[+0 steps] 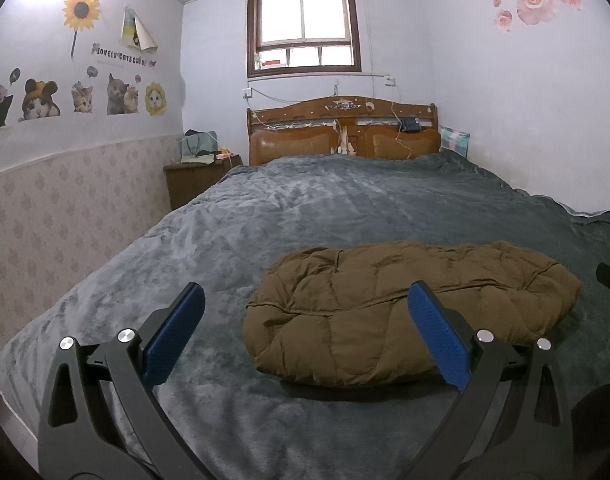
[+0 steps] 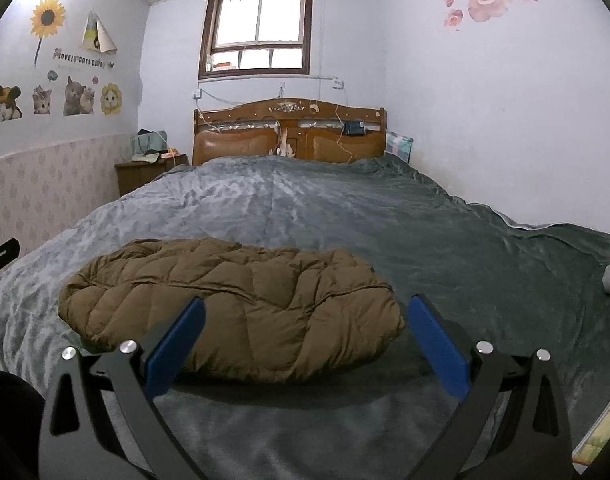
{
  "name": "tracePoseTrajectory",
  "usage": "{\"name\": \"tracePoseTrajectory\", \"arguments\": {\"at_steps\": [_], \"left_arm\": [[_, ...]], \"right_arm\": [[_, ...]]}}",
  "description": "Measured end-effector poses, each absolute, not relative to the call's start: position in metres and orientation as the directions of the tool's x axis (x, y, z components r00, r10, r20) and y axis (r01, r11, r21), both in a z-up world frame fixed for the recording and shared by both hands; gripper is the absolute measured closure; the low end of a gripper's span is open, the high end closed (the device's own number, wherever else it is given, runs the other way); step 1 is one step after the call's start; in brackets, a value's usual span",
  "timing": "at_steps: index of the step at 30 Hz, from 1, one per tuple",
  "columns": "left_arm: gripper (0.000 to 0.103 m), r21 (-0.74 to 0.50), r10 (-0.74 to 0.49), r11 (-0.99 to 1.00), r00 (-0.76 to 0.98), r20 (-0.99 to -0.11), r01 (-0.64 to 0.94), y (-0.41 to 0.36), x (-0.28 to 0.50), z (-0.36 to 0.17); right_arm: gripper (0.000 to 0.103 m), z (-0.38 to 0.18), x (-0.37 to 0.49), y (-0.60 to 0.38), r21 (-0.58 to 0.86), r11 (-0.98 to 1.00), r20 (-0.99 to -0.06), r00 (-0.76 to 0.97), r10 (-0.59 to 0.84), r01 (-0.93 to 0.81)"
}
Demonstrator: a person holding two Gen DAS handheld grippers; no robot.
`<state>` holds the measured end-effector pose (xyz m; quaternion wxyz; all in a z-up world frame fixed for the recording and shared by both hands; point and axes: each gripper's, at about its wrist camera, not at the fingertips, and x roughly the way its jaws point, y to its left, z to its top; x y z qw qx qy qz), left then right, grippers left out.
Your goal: Fold large clothes
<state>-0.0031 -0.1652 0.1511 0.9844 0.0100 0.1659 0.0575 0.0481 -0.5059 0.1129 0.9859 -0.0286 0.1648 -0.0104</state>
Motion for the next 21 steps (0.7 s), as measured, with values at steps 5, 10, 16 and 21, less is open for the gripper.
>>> {"name": "tracePoseTrajectory", "arguments": {"at_steps": [5,10,16,21], "left_arm": [[0.003,0.037,0.115,0.993,0.935,-0.334,-0.109,-0.1647,0.0003,0.1496],[0.003,0.040,0.122,0.993,0.934,-0.335,-0.115,-0.1666,0.0007,0.1496],[0.003,0.041,0.128,0.992,0.934,-0.334,-0.121,-0.1669,0.0005,0.1496],[0.003,0.050,0.130,0.991,0.931,-0.340,-0.121,-0.1668,0.0003,0.1495]], "right_arm": [[0.002,0.1125,0.0506,-0.5043,-0.066,0.998,-0.331,0.943,-0.033,0.012],[0.002,0.1122,0.0514,-0.5051,-0.066,0.998,-0.331,0.943,-0.032,0.011],[0.002,0.1125,0.0505,-0.5064,-0.058,0.998,-0.325,0.945,-0.037,0.019],[0.002,0.1123,0.0472,-0.5089,-0.033,0.999,-0.316,0.948,-0.038,0.029]]}}
